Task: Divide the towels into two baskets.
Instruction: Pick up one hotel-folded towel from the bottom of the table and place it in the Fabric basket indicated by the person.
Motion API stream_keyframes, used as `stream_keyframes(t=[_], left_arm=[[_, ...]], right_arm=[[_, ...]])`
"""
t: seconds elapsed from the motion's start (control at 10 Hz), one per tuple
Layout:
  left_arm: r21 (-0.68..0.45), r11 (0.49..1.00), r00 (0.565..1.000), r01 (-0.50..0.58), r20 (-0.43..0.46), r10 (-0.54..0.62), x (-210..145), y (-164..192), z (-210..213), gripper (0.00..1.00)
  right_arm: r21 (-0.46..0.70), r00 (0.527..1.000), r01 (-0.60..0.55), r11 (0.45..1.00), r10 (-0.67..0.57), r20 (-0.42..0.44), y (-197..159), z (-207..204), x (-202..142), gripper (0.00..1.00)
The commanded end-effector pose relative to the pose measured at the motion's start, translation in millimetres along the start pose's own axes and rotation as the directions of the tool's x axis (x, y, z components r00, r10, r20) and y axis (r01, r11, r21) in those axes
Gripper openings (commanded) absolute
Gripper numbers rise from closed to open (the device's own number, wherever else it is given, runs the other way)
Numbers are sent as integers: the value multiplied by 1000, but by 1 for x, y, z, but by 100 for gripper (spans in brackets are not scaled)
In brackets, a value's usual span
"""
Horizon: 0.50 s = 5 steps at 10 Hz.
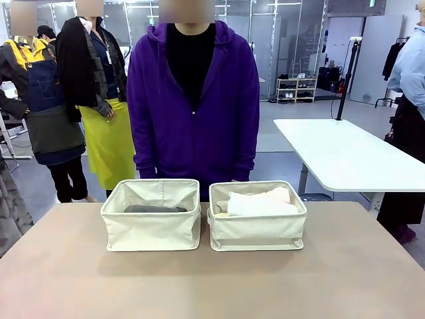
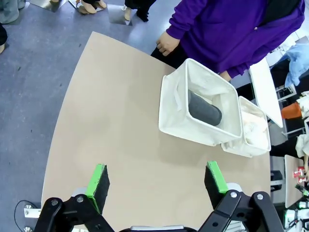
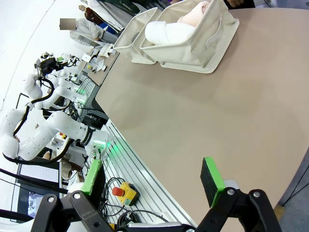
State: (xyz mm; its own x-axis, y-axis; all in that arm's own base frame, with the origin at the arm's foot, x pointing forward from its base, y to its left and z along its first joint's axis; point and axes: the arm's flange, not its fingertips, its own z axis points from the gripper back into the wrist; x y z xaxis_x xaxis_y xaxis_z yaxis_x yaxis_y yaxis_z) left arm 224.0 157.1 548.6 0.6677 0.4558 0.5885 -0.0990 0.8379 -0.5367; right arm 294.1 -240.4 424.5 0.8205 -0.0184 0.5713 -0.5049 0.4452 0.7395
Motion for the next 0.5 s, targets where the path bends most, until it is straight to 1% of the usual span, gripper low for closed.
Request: stream_keyframes(t=[0.0,0.4], left_arm=[[-26,1000,1000,1,-4,-1,0,1,0,100],[-26,1000,1000,1,-4,-1,0,1,0,100]], right_arm=[[7,1000,10,1000,-10,14,5,0,0,100],[7,1000,10,1000,-10,14,5,0,0,100]])
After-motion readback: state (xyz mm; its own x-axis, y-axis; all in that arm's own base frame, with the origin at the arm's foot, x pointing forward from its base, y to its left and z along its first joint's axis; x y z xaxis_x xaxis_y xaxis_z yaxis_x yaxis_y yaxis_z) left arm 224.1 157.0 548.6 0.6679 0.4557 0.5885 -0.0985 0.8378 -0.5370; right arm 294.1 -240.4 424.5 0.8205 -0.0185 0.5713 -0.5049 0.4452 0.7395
